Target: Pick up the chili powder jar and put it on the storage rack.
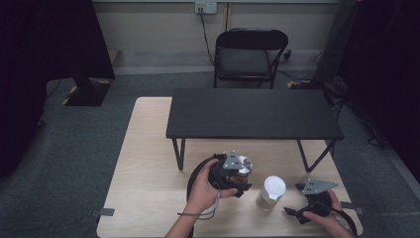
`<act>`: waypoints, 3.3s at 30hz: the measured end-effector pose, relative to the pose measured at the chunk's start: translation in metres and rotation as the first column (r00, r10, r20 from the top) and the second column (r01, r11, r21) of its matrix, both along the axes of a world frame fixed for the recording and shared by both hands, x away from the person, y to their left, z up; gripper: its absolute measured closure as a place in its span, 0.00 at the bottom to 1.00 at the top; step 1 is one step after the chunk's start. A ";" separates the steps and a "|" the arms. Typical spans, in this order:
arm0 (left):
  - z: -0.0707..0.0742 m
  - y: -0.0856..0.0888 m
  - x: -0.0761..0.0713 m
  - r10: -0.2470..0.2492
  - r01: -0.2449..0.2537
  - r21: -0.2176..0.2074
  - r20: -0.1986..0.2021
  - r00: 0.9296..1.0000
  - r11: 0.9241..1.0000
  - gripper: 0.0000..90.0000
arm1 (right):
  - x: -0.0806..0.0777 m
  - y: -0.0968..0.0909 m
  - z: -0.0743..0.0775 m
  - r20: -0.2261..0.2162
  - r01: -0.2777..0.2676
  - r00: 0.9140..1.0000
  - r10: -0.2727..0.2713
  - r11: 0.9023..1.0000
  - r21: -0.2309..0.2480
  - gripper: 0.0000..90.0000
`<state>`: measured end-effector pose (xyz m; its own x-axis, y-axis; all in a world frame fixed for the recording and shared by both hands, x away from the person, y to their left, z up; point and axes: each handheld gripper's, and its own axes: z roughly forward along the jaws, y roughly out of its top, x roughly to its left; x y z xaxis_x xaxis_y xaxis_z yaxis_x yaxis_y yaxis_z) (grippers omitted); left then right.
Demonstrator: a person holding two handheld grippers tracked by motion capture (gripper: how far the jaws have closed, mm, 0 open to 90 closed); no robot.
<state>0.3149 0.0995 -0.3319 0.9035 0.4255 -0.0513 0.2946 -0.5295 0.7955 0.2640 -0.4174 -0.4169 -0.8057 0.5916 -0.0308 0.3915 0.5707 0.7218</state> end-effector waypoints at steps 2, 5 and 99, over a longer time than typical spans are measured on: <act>0.003 0.000 0.002 -0.010 0.010 -0.010 -0.004 1.000 1.000 0.34 | 0.000 0.000 0.000 0.000 0.000 1.000 0.000 1.000 0.000 0.00; 0.010 -0.003 0.002 -0.015 0.015 0.001 0.006 1.000 1.000 0.34 | 0.000 0.000 0.000 0.000 0.000 1.000 0.000 1.000 0.000 0.00; 0.125 -0.056 0.062 0.135 -0.135 -0.001 0.062 0.989 0.991 0.34 | 0.000 0.000 0.000 0.000 0.001 1.000 -0.001 1.000 0.001 0.00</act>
<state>0.3773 0.0439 -0.2067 0.8391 0.5440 0.0041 0.3141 -0.4906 0.8128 0.2640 -0.4174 -0.4170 -0.8053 0.5922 -0.0303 0.3920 0.5701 0.7221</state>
